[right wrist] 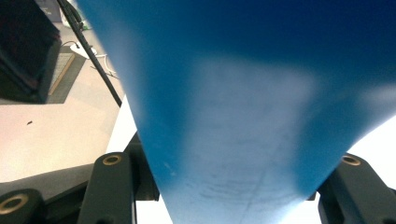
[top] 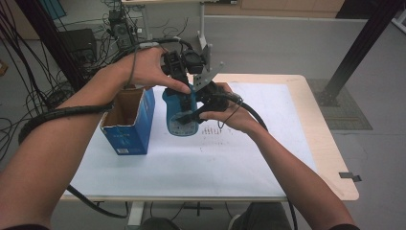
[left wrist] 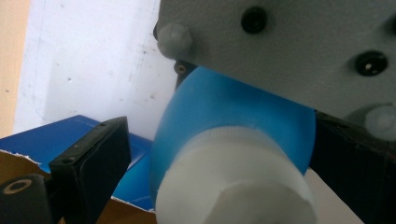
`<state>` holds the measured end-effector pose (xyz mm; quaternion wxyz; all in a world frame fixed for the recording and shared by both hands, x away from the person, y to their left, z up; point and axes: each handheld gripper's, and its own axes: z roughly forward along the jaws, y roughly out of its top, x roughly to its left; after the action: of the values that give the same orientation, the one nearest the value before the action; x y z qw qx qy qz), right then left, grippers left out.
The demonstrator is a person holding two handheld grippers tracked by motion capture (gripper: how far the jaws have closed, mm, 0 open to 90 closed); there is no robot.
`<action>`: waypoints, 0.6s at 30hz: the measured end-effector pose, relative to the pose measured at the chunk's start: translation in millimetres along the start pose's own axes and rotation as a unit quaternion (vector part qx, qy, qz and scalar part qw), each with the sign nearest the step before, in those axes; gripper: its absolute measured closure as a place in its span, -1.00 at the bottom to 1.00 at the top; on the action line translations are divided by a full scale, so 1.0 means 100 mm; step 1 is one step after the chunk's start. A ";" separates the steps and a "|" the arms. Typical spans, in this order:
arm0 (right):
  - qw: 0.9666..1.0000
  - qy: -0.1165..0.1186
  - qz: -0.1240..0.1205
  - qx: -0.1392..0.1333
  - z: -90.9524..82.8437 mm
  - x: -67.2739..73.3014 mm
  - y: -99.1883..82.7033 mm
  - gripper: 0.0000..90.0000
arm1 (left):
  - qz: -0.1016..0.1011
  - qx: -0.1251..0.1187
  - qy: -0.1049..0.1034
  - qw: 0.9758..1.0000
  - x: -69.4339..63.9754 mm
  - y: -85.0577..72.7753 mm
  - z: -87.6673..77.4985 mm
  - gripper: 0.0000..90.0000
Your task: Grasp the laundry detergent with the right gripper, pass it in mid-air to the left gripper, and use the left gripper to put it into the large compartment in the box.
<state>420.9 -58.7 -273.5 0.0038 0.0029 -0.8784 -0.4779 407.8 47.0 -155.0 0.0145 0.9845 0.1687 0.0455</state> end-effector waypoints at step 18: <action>1.000 -0.002 -0.002 -0.006 -0.03 -0.01 0.00 -0.05 | 0.002 0.001 0.000 1.000 -0.01 0.03 0.00 -0.85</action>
<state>421.7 -61.4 -271.7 0.0009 0.0031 -0.8754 -0.4835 407.9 43.5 -155.4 0.0136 0.9848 0.1670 0.0454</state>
